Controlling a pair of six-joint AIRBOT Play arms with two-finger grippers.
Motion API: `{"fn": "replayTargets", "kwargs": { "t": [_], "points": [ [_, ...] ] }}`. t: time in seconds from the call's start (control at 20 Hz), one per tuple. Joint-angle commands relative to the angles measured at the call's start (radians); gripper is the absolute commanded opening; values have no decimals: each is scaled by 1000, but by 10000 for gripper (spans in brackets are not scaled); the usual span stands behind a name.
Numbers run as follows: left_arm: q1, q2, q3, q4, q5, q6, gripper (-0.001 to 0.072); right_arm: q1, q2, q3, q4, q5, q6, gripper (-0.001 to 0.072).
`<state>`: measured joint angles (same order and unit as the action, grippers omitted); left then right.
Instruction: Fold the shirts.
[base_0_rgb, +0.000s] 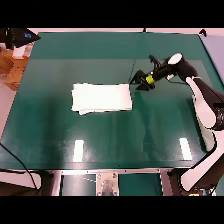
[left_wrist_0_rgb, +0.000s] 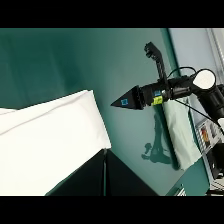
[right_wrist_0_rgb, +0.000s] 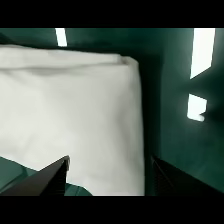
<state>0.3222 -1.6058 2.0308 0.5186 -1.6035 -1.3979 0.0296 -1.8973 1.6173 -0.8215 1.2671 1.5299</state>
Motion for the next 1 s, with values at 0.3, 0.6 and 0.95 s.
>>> {"fn": "replayTargets", "kwargs": {
  "t": [0.3,0.6,0.95],
  "points": [
    [1,0,0,-1,16,-1,25,115,-39,-181,241,-188,-137,541],
    [1,0,0,-1,11,-8,25,87,61,-63,275,-172,-151,13],
    [1,0,0,-1,4,-8,25,-355,280,86,253,-50,-79,12]
  ]
}}
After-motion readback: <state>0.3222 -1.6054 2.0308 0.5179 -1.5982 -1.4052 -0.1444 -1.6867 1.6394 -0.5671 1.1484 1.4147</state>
